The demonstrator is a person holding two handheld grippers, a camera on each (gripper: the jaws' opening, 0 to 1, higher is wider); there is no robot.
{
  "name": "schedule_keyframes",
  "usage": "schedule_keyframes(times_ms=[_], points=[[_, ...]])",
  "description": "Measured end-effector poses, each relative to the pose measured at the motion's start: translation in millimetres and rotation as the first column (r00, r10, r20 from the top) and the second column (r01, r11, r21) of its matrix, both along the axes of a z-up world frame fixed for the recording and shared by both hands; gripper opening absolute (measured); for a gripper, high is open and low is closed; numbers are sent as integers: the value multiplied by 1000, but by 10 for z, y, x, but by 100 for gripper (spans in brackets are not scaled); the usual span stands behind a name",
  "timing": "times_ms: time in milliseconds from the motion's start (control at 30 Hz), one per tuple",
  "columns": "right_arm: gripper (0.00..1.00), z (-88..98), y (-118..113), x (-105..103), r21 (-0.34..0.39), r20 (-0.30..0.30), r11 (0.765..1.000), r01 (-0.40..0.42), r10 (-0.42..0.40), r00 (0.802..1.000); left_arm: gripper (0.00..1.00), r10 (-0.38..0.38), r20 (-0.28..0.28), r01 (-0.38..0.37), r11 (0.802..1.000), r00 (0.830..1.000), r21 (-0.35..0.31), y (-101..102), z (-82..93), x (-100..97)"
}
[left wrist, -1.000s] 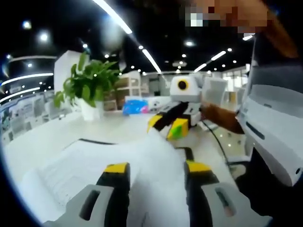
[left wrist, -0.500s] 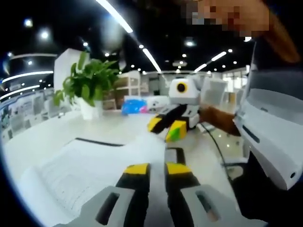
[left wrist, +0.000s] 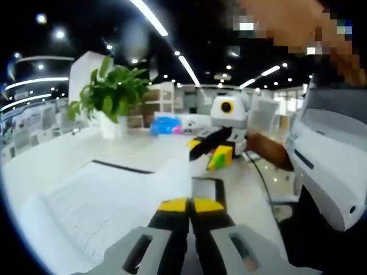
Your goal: Flip through the bound document one page at a time
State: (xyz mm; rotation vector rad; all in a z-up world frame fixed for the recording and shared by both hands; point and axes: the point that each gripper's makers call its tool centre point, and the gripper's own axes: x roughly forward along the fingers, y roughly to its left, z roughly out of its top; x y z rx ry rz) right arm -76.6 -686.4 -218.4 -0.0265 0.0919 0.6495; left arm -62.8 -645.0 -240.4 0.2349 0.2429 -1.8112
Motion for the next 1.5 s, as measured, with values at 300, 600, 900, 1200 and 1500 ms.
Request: schedule_keyframes(times_ms=[300,600,900,1200,1500], points=[[27,-53,3,5,-22,2,1000,-8,8,1000,3,38,-18,-38,999,999,27,-2,40,43],[27,-77,16,0,-27,7,1000,-16,16,1000,3,65,-43,-63,997,997,44,-12,34,82],[28,-105,25,8,-25,1,1000,-16,16,1000,3,85,-52,-82,996,995,43,-6,46,112],[28,-106,37,7,-17,1,1000,-22,22,1000,3,110,-41,-110,994,993,13,8,103,163],[29,-109,38,11,-18,0,1000,-22,22,1000,3,123,-29,-123,992,992,-2,7,131,187]])
